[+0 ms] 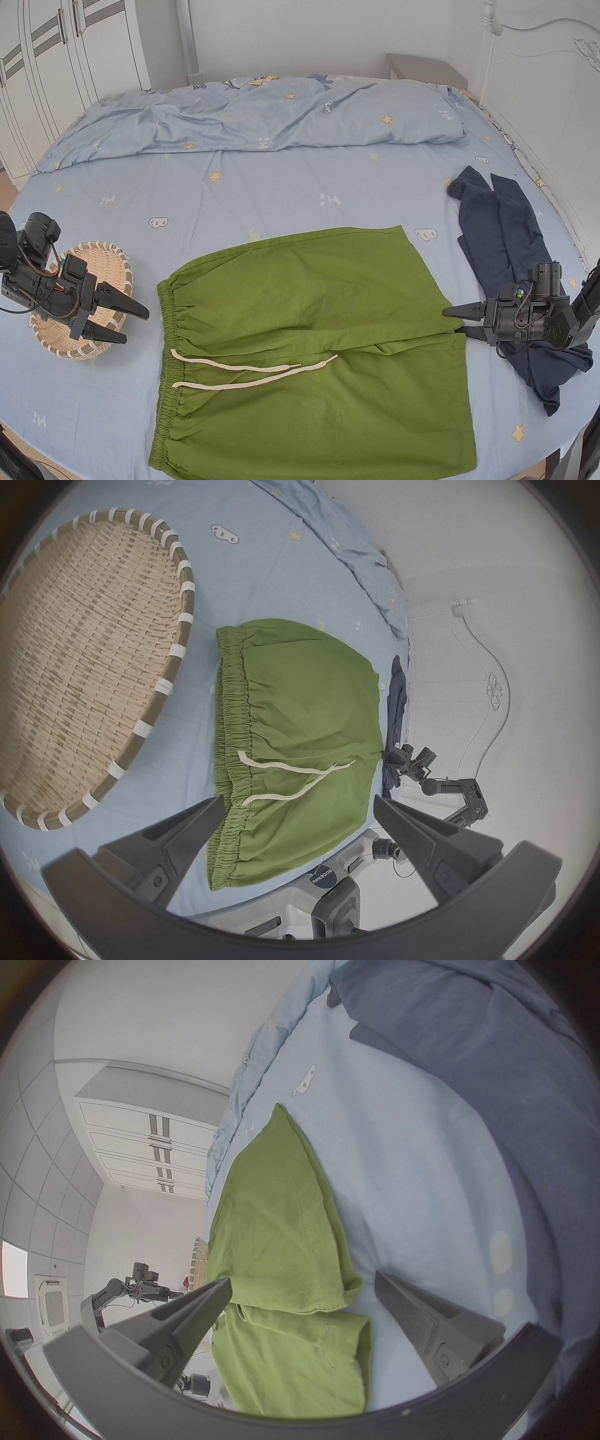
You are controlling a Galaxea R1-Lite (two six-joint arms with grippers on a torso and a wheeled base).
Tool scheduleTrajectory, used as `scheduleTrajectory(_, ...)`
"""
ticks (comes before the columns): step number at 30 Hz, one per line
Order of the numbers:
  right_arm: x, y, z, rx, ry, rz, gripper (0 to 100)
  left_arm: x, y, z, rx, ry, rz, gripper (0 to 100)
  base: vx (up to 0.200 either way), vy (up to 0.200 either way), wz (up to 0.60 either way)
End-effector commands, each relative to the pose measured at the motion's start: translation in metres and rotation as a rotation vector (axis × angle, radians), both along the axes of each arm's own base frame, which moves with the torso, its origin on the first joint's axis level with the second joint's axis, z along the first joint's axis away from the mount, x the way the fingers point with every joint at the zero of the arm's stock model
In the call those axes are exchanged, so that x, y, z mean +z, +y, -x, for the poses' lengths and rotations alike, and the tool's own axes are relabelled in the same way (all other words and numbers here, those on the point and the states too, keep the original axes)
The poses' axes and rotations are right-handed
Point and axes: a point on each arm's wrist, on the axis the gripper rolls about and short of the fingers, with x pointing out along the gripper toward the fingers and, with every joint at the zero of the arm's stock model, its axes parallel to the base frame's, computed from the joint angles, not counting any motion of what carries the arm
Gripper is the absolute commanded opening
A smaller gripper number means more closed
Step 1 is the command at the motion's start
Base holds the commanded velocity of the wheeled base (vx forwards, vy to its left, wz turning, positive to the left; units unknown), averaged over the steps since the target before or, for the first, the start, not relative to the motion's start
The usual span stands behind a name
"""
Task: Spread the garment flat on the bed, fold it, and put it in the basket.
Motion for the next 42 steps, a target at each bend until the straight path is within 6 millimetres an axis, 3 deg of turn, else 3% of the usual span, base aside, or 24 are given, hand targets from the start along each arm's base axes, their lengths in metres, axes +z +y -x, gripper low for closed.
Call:
scheduleTrajectory(1, 0.013, -0.001, 0.011, -0.012, -0.036, 0.007, 100, 0.0, -0.001, 0.008, 0.002, 0.02, 0.004, 100, 0.0, 0.0, 0.0)
scheduleTrajectory(5, 0.032, 0.0, 0.032, -0.011, -0.082, 0.011, 100, 0.004, -0.008, 0.035, -0.005, 0.037, 0.011, 100, 0.0, 0.0, 0.0)
scheduleTrajectory(10, 0.043, -0.004, 0.072, -0.039, -0.092, 0.014, 100, -0.024, -0.012, 0.072, -0.001, 0.127, 0.058, 100, 0.0, 0.0, 0.0)
scheduleTrajectory(16, 0.025, -0.003, 0.111, -0.043, -0.006, 0.023, 100, -0.077, -0.008, 0.106, 0.021, 0.16, 0.055, 100, 0.0, 0.0, 0.0)
scheduleTrajectory(20, 0.008, 0.001, 0.135, 0.0, 0.041, 0.057, 100, -0.101, -0.011, 0.121, -0.009, 0.136, 0.037, 100, 0.0, 0.0, 0.0)
scheduleTrajectory(26, -0.001, 0.002, 0.151, 0.023, 0.069, 0.079, 100, -0.114, -0.015, 0.132, -0.018, 0.161, 0.037, 100, 0.0, 0.0, 0.0)
scheduleTrajectory(37, 0.001, 0.003, 0.157, 0.025, 0.059, 0.077, 100, -0.132, -0.015, 0.126, -0.032, 0.26, 0.062, 100, 0.0, 0.0, 0.0)
scheduleTrajectory(42, 0.001, 0.003, 0.158, 0.025, 0.056, 0.077, 100, -0.143, -0.015, 0.131, -0.036, 0.202, -0.018, 100, 0.0, 0.0, 0.0)
